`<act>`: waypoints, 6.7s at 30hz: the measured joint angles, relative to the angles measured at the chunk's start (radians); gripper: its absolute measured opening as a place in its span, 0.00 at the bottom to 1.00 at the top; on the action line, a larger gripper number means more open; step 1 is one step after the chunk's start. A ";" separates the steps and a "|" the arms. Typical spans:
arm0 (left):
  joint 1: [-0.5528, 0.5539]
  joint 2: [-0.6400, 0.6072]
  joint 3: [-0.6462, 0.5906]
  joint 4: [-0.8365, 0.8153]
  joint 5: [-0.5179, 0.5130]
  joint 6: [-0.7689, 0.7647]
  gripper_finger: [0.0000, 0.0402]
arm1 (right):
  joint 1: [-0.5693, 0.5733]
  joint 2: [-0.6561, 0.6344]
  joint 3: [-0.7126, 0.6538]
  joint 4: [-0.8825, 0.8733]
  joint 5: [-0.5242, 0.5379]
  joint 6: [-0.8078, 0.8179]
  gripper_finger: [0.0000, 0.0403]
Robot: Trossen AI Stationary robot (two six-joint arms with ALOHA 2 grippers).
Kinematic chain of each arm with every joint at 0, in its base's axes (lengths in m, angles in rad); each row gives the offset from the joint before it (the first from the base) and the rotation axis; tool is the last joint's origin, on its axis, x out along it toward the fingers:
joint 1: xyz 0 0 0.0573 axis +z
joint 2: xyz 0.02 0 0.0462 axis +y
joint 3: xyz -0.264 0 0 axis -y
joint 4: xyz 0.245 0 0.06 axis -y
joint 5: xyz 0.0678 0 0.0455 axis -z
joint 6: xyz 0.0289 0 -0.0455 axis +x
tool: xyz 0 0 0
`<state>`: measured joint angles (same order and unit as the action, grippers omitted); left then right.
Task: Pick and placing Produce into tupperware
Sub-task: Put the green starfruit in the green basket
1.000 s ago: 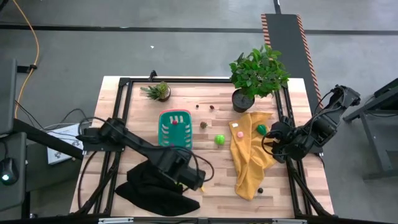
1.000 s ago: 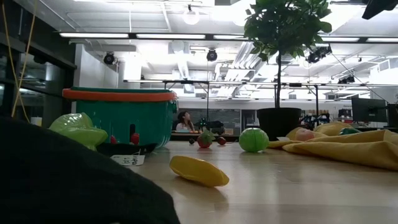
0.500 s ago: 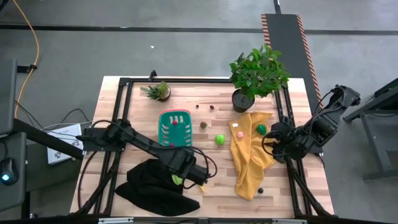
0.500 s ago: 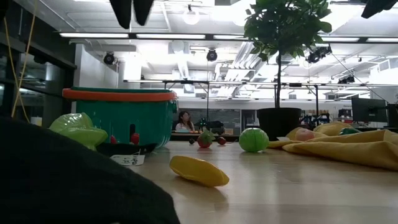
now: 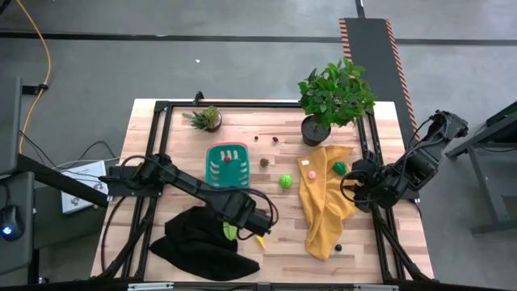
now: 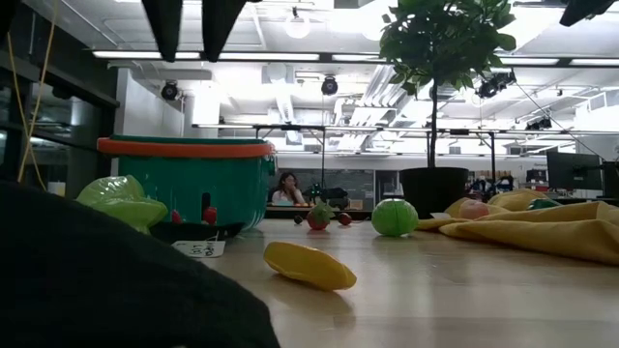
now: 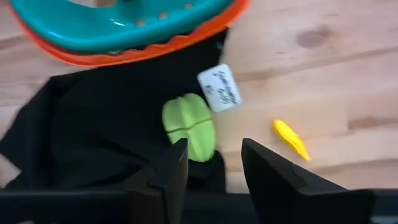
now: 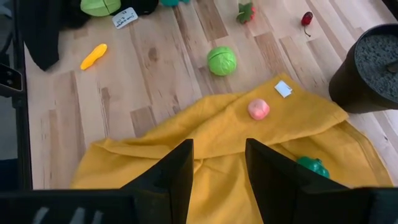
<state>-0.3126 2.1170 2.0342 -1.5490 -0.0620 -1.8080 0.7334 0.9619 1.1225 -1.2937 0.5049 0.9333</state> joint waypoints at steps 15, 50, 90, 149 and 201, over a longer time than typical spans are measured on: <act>-0.010 -0.001 -0.143 0.142 0.095 -0.060 0.46 | 0.000 0.000 0.000 0.001 0.002 0.000 0.34; -0.014 0.000 -0.323 0.325 0.171 -0.134 0.77 | 0.000 0.000 0.000 0.036 0.001 -0.045 0.34; 0.018 -0.002 -0.474 0.474 0.233 -0.110 0.73 | 0.000 0.000 -0.001 0.036 0.003 -0.052 0.34; 0.018 -0.001 -0.473 0.477 0.230 -0.073 0.57 | 0.000 0.000 -0.001 0.038 0.014 -0.033 0.34; 0.018 0.000 -0.469 0.476 0.229 -0.056 0.57 | 0.000 0.000 0.000 0.038 0.013 -0.021 0.34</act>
<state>-0.2947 2.1166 1.5654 -1.0727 0.1669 -1.8641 0.7335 0.9616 1.1225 -1.2552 0.5177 0.9119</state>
